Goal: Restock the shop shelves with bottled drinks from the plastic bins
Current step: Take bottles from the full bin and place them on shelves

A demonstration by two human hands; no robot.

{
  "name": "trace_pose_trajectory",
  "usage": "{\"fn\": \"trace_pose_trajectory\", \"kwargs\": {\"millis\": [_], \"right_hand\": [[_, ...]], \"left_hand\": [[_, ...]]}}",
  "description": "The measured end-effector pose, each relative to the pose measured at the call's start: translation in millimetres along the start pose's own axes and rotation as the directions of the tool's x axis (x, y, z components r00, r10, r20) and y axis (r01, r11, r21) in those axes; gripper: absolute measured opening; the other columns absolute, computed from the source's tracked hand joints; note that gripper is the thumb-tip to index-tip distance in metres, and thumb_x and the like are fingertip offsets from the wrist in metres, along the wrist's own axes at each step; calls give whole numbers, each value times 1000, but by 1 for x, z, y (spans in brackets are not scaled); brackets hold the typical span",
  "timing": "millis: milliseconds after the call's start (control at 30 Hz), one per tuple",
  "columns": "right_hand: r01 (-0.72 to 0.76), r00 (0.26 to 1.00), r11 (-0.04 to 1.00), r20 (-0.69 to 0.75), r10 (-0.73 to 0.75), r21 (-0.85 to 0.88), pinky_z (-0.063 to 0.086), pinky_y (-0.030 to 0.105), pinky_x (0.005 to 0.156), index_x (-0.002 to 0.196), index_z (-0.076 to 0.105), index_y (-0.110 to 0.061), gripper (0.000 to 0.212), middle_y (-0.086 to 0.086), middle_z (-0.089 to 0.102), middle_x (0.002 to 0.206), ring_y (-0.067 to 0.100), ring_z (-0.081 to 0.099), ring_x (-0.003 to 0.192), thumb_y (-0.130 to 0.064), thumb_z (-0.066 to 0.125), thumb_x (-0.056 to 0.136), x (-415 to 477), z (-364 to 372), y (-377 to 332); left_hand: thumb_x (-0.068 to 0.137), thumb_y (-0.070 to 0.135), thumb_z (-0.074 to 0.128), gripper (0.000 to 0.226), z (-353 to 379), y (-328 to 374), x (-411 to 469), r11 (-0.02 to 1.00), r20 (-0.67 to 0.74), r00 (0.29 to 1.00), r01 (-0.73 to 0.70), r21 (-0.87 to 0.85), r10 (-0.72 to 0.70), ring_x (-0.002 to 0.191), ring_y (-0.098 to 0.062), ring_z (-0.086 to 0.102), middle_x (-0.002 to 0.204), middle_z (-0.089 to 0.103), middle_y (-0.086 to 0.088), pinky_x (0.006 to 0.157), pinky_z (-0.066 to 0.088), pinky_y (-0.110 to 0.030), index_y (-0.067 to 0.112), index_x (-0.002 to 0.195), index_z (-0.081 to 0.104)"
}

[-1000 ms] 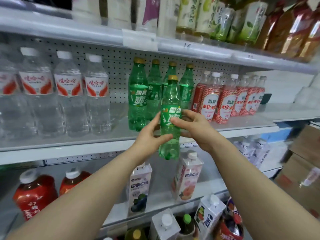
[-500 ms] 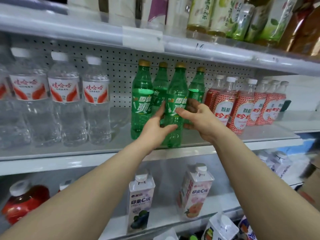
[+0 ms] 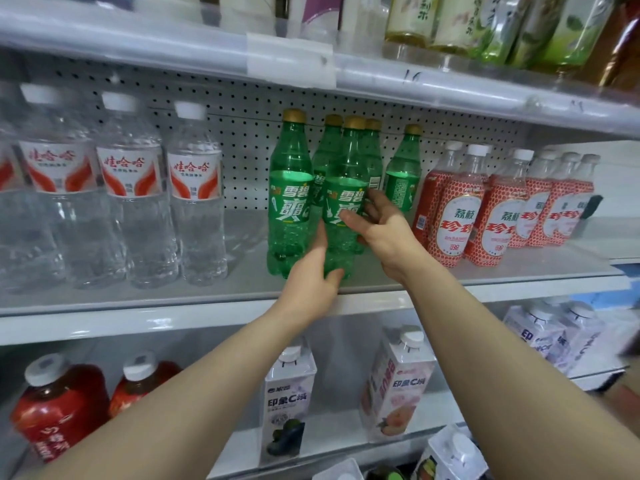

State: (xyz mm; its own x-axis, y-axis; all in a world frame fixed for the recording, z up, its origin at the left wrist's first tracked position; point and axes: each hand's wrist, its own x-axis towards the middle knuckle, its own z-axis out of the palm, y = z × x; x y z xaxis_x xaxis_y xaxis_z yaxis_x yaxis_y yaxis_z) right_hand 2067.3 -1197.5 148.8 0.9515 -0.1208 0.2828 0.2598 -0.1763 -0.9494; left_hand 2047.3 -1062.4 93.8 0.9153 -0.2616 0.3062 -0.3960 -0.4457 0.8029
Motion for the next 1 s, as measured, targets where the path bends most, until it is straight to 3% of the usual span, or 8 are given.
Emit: {"fn": "trace_pose_trajectory", "kwargs": {"millis": [67,133,267,367,467,600,700,1000], "right_hand": [[-8,1000,1000,2,8,-7,34,47,118,158,25,-17,79,12,31,162,23,30,148,-16,70,93,2,2,0],[-15,1000,1000,9,15,-13,33,47,118,158,23,-17,80,11,30,162,24,30,148,-16,70,93,4,4,0],[-25,1000,999,-6,25,-45,33,47,118,159,22,-19,80,10,30,162,23,31,148,-19,69,94,6,6,0],[-15,1000,996,-10,14,-86,32,41,118,159,21,-18,79,10,30,162,23,30,148,-22,68,96,4,9,0],[-8,999,996,-33,5,-93,32,35,114,159,23,-16,75,10,32,161,23,30,148,-16,65,97,-1,12,-2],[-15,999,992,-51,8,-126,31,40,119,158,24,-16,73,7,32,161,22,30,149,-7,63,97,-17,15,-1],[-6,997,983,-81,-9,-181,35,44,118,157,26,-16,72,4,36,160,21,36,145,-8,63,97,-31,14,-2],[18,993,983,-111,-39,-182,37,41,117,156,31,-12,69,3,41,157,17,43,141,-13,65,96,-80,29,-14]], "left_hand": [[98,12,54,86,0,0,3,1000,-1,1000,8,18,-8,134,-33,45,162,22,-2,110,37,-33,27,156,-7],[97,11,54,87,-1,1,8,999,1,1000,24,26,-24,129,-34,49,160,29,-6,105,42,-34,28,156,-8],[96,10,55,90,-2,0,12,999,23,999,34,22,-34,141,-25,37,163,20,-3,112,35,-31,29,156,-10],[95,10,56,94,-4,-1,13,998,45,999,25,60,-28,141,-26,38,164,15,-2,110,36,-30,29,155,-14],[94,12,57,95,-7,1,12,997,52,998,25,79,-29,137,-26,42,162,22,-4,110,39,-34,28,156,-13],[97,17,59,82,-12,3,5,997,70,997,23,67,-28,147,-22,28,163,20,-4,119,27,-36,20,158,4],[96,18,61,73,-18,2,-6,998,50,999,3,56,-6,146,-21,30,160,28,-2,119,27,-38,18,157,20],[96,18,61,66,-60,-8,-57,999,5,999,-41,-34,41,139,-16,40,155,37,-1,117,33,-39,23,153,29]]}}
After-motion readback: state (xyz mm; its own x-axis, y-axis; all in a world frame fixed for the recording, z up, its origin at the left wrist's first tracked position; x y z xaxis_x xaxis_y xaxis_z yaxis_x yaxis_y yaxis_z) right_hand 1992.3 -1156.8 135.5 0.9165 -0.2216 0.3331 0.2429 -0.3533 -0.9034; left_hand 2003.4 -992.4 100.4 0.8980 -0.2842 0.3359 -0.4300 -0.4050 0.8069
